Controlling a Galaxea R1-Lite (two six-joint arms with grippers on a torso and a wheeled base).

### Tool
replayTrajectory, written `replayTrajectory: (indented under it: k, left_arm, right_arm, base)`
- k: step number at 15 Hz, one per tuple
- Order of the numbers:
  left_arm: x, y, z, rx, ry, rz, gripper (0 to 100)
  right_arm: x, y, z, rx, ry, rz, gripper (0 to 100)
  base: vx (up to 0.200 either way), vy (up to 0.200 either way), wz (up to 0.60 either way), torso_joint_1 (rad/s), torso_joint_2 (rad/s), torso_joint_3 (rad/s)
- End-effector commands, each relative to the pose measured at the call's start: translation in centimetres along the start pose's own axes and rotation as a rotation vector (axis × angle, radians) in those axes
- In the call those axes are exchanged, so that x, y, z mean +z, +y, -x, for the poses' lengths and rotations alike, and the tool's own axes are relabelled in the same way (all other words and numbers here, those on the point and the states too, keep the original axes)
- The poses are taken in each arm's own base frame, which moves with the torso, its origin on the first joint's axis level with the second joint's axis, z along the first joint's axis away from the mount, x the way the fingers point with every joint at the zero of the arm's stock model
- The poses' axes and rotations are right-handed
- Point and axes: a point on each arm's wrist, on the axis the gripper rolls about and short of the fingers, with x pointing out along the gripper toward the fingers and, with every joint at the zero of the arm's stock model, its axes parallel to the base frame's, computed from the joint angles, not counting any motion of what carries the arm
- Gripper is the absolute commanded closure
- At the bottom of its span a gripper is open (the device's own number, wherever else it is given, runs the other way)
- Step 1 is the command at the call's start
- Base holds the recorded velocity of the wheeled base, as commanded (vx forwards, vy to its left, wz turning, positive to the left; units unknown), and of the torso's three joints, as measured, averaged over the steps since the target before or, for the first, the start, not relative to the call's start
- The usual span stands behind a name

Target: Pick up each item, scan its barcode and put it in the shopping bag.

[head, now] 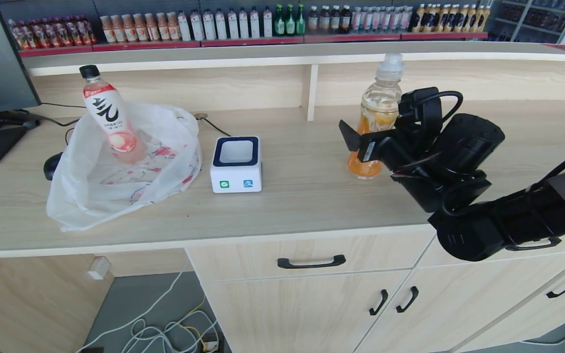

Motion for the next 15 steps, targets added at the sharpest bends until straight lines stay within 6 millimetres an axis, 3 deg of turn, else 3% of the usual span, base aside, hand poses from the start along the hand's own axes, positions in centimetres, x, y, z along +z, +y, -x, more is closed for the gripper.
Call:
replayTrajectory:
  k: [1,15]
  left_arm:
    - [0.0,0.0,0.0,0.001,0.0,0.0,0]
    - [0.0,0.0,0.0,0.001,0.0,0.0,0]
  right_arm:
    - [-1.1,0.2,-0.9,0.001,0.006,-0.001,0]
    - [-1.0,-0.7,-2.3,-0.023,0.008,0.002,0]
  base:
    - [0.0,0.0,0.0,0.0,0.0,0.0]
    - [0.0,0.0,0.0,0.0,0.0,0.0]
